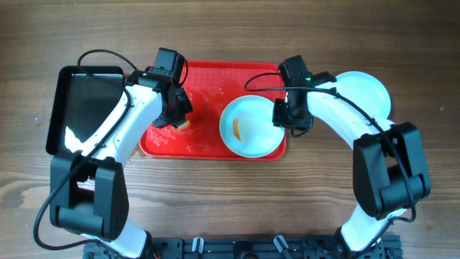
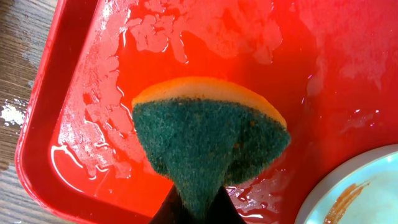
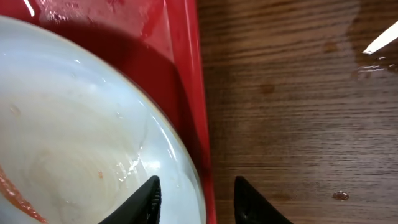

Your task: Clean dirty plates on tray and stack at the side

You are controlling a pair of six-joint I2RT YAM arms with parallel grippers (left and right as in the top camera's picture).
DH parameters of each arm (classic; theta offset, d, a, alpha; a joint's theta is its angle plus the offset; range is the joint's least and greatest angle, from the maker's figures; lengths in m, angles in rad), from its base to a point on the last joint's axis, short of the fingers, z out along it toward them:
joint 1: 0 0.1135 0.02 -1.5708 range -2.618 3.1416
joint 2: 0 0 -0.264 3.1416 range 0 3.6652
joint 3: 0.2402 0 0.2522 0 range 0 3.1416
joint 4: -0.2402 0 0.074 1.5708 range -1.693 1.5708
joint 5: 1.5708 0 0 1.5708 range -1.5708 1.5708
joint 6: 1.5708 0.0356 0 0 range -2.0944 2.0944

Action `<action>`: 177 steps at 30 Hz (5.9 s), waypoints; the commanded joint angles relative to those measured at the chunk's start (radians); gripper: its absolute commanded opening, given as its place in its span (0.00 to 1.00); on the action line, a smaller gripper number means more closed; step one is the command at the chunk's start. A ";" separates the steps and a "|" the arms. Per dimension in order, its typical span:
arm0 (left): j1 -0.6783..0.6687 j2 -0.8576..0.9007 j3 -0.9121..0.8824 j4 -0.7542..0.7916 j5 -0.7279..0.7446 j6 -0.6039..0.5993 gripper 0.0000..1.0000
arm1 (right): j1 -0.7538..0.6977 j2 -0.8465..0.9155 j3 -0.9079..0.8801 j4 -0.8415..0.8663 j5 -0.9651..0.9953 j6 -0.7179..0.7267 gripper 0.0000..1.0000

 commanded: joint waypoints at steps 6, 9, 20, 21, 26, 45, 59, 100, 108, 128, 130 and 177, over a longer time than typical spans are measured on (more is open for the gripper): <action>-0.002 -0.008 -0.006 -0.002 -0.014 -0.005 0.04 | 0.004 0.006 0.005 -0.008 -0.030 0.001 0.32; -0.002 -0.008 -0.006 -0.002 -0.014 -0.005 0.04 | 0.005 0.006 0.011 -0.014 -0.051 0.001 0.31; -0.002 -0.008 -0.006 -0.002 -0.014 -0.005 0.04 | 0.005 0.006 0.009 -0.024 -0.079 0.013 0.30; -0.002 -0.008 -0.006 -0.002 -0.014 -0.005 0.04 | 0.005 0.006 0.009 -0.024 -0.079 0.021 0.29; -0.002 -0.008 -0.006 -0.002 -0.014 -0.005 0.04 | 0.005 0.006 0.009 -0.017 -0.106 0.030 0.27; -0.002 -0.008 -0.006 -0.010 -0.014 0.020 0.04 | 0.067 0.082 0.008 0.087 -0.202 0.073 0.30; -0.002 -0.008 -0.006 -0.006 -0.014 0.021 0.04 | 0.182 0.198 0.008 0.330 -0.256 0.311 0.09; -0.077 -0.008 -0.193 0.451 0.051 0.202 0.04 | 0.243 0.101 0.103 0.185 0.001 0.291 0.04; -0.077 -0.008 -0.193 0.463 0.143 0.202 0.04 | 0.285 0.103 0.103 0.235 0.003 0.343 0.04; -0.076 0.086 -0.193 0.377 0.068 0.207 0.04 | 0.315 0.103 0.103 0.240 0.080 0.396 0.04; -0.076 0.095 -0.194 0.333 -0.088 0.206 0.04 | 0.315 0.103 0.103 0.237 0.080 0.396 0.04; 0.016 0.205 -0.112 0.211 -0.366 0.149 0.04 | 0.315 0.103 0.103 0.243 0.068 0.419 0.04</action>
